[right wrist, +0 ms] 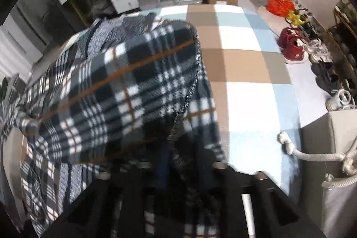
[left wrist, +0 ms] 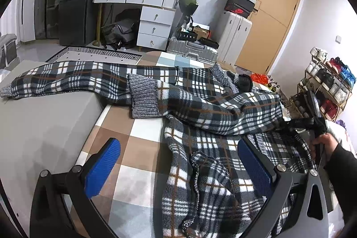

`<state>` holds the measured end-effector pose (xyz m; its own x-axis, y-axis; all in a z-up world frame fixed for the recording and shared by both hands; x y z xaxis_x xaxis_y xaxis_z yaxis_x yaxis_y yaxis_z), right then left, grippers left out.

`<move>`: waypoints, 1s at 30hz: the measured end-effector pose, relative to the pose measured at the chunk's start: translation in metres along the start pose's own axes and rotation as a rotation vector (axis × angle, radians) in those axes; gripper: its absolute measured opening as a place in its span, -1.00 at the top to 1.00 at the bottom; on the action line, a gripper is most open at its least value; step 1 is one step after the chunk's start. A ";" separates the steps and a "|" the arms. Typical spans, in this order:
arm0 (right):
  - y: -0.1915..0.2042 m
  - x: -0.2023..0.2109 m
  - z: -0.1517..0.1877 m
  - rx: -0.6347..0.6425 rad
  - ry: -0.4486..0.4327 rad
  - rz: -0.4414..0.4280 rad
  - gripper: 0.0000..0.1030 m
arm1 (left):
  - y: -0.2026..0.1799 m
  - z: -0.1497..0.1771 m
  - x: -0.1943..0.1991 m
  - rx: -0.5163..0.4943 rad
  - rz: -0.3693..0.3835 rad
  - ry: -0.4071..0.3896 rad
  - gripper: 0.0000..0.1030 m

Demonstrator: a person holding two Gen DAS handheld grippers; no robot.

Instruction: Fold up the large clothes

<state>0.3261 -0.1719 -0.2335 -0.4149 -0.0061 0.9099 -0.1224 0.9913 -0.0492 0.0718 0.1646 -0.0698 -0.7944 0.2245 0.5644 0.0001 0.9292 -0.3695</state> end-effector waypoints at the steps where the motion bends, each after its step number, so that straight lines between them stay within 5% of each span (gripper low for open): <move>1: -0.006 0.002 -0.003 -0.023 -0.009 0.001 0.73 | 0.000 0.000 0.000 -0.002 -0.004 0.000 -0.98; 6: -0.046 0.022 -0.013 -0.183 -0.066 0.043 0.75 | 0.004 0.000 -0.002 0.011 -0.002 0.005 -0.98; 11: -0.073 0.012 -0.009 -0.305 -0.006 0.140 0.74 | 0.003 0.000 -0.001 0.002 -0.006 -0.007 -0.98; 16: -0.065 0.004 -0.017 -0.175 0.025 0.375 0.43 | 0.007 0.001 -0.002 0.006 -0.002 0.003 -0.98; 18: -0.059 0.017 -0.021 -0.151 -0.019 0.352 0.25 | 0.008 0.001 -0.001 0.010 0.004 0.002 -0.98; 20: -0.042 0.042 -0.032 -0.124 -0.110 0.297 -0.44 | 0.008 0.000 -0.001 0.014 0.015 0.001 -0.98; 22: -0.016 0.066 -0.047 -0.038 -0.211 0.240 -0.71 | 0.007 0.001 -0.001 0.018 0.027 0.004 -0.98; 26: 0.052 0.075 -0.068 0.227 -0.260 0.184 -0.88 | 0.000 0.003 0.000 0.004 0.040 0.004 -0.98; 30: 0.117 0.038 -0.071 0.397 -0.133 0.089 -0.87 | -0.001 0.004 -0.002 -0.025 0.014 0.004 -0.98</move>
Point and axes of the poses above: each gripper's, at about its wrist camera, not at the fingertips, and x roughly against the way its jaws point, y to its left, z to its underside, the point moved 5 cm from there along -x, roughly the way its jaws point, and after that the axes turned 10 degrees about z, right-handed, at the moved point
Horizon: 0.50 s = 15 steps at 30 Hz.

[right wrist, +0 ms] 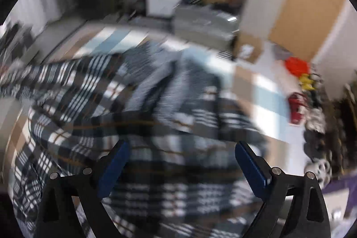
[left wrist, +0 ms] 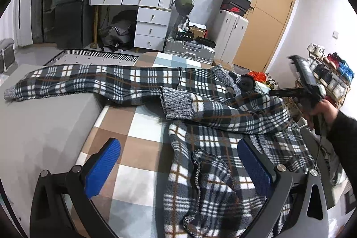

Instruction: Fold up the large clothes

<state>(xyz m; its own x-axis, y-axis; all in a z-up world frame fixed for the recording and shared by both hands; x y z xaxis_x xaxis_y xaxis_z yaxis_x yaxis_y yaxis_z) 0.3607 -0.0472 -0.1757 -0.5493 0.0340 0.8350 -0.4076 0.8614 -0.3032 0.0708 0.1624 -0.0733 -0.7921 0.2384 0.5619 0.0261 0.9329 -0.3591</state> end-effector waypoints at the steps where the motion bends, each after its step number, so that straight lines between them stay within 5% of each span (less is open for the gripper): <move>1: 0.009 -0.009 -0.002 0.030 0.017 0.017 -0.85 | 0.001 0.000 -0.001 0.006 0.005 0.003 -0.98; 3: 0.021 -0.032 -0.007 0.063 0.050 0.019 -0.83 | 0.004 0.000 -0.004 0.016 0.010 0.016 -0.98; 4: 0.023 -0.043 -0.008 0.061 0.073 0.030 -0.62 | 0.005 0.000 -0.006 0.018 0.010 0.020 -0.98; 7: 0.017 -0.058 -0.001 0.021 0.145 0.000 0.49 | 0.009 -0.001 -0.010 0.019 0.008 0.032 -0.98; 15: -0.050 -0.013 -0.013 -0.282 -0.082 0.024 0.72 | 0.004 0.005 -0.008 0.037 0.040 0.042 -0.98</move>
Point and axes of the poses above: each gripper's, at about its wrist camera, not at the fingertips, and x roughly against the way its jaws point, y to its left, z to its underside, the point moved 5 cm from there along -x, roughly the way its jaws point, and after that the axes turned 10 degrees about z, right-handed, at the moved point
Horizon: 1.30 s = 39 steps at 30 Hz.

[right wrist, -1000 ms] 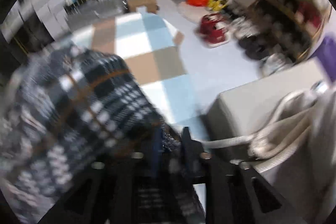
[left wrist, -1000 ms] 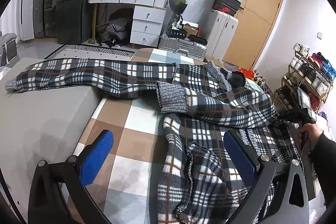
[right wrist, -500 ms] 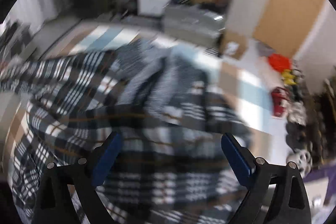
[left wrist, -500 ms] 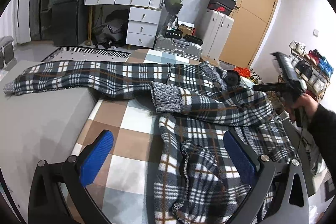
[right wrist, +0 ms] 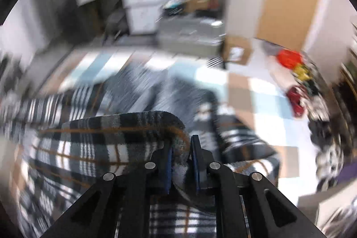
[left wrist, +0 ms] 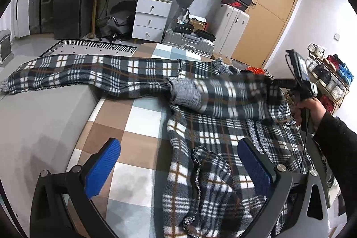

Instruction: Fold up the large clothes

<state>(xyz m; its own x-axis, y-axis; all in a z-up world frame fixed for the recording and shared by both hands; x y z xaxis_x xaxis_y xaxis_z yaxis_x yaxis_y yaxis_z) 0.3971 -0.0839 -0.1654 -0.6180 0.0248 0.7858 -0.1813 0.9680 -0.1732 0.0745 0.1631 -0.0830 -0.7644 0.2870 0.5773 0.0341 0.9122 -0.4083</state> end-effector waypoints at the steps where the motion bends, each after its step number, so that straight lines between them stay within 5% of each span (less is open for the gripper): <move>1: -0.012 -0.009 -0.001 -0.058 0.032 0.028 0.68 | -0.002 0.001 0.001 -0.010 -0.005 -0.002 -0.98; 5: -0.008 -0.036 0.011 -0.043 0.141 0.059 0.23 | -0.007 0.001 -0.001 -0.040 -0.026 -0.007 -0.98; 11: -0.004 0.012 0.018 -0.047 0.030 0.076 -0.63 | -0.001 -0.001 -0.005 -0.052 -0.060 -0.003 -0.98; 15: -0.004 0.061 0.035 -0.088 -0.048 -0.019 -0.68 | 0.005 -0.003 -0.003 -0.038 -0.084 -0.013 -0.98; 20: 0.021 0.159 0.102 -0.173 -0.156 -0.268 -0.94 | 0.016 -0.007 0.003 -0.046 -0.182 -0.054 -0.98; 23: 0.039 0.218 0.144 -0.160 -0.274 -0.369 -1.00 | 0.029 -0.010 0.008 -0.005 -0.240 -0.066 -0.98; 25: 0.050 0.263 0.177 -0.154 -0.396 -0.414 -1.00 | 0.036 -0.013 0.015 0.015 -0.201 -0.076 -0.98; 30: 0.066 0.314 0.224 -0.124 -0.588 -0.438 -1.00 | 0.060 -0.031 0.049 0.078 -0.218 -0.099 -0.98; 39: 0.079 0.330 0.252 -0.064 -0.595 -0.471 -1.00 | 0.182 -0.071 0.126 0.301 -0.344 -0.191 -0.98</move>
Point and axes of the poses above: each gripper's, at about its wrist camera, not at the fingertips, and x roughly against the way its jaws point, y to its left, z to its underside, the point moved 5 cm from there along -x, roughly the way its jaws point, and after that the axes turned 10 degrees about z, right-handed, at the moved point
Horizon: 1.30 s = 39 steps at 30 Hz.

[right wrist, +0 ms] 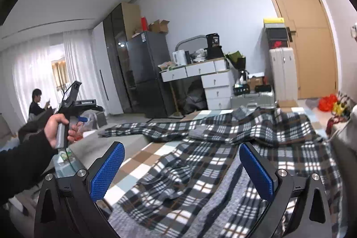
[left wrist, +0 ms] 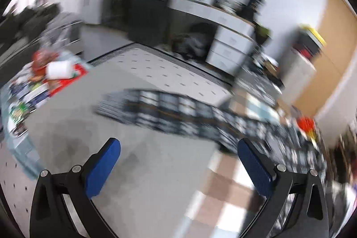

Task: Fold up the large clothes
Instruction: 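Grasp the grey knit cuff of the other sleeve with the left gripper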

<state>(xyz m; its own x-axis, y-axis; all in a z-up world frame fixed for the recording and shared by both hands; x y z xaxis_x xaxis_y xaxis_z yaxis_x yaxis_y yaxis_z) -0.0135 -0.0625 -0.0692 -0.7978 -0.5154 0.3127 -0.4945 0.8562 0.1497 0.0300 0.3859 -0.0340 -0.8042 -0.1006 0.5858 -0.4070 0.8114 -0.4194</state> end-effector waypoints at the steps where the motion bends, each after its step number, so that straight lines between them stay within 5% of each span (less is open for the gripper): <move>1: 0.001 -0.001 0.002 -0.001 0.006 -0.004 -1.00 | 0.023 -0.009 -0.002 0.050 -0.007 -0.004 -0.98; 5: 0.004 -0.008 0.008 0.016 0.029 -0.004 -1.00 | 0.079 -0.020 -0.029 0.242 0.086 0.070 -0.98; 11: 0.007 -0.020 0.018 0.012 0.077 -0.042 -1.00 | 0.122 -0.008 -0.075 0.575 0.390 0.164 -0.98; 23: 0.006 -0.046 0.027 -0.031 0.146 -0.020 -1.00 | 0.135 -0.004 -0.124 0.696 0.485 0.228 -0.98; 26: 0.005 -0.050 0.028 -0.045 0.155 -0.010 -1.00 | 0.141 -0.013 -0.119 0.735 0.490 0.179 -0.98; 33: 0.004 -0.053 0.030 -0.039 0.161 0.009 -1.00 | 0.156 -0.021 -0.122 0.772 0.375 0.079 -0.95; 35: 0.005 -0.053 0.030 -0.033 0.161 0.008 -1.00 | 0.155 -0.022 -0.124 0.751 0.323 0.080 -0.69; 39: 0.008 -0.052 0.030 -0.013 0.160 0.011 -1.00 | 0.160 -0.019 -0.131 0.705 0.202 0.102 0.41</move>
<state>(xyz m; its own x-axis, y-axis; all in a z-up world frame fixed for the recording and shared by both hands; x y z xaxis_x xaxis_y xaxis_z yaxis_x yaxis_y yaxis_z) 0.0134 -0.0299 -0.1125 -0.7375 -0.4949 0.4596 -0.4806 0.8626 0.1576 0.0785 0.5396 -0.1649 -0.8628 0.0932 0.4969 -0.4644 0.2425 -0.8518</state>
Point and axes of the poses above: each gripper's, at about its wrist camera, not at the fingertips, and x roughly against the way its jaws point, y to its left, z to its underside, the point moved 5 cm from there along -x, roughly the way its jaws point, and after that the axes turned 10 degrees about z, right-handed, at the moved point
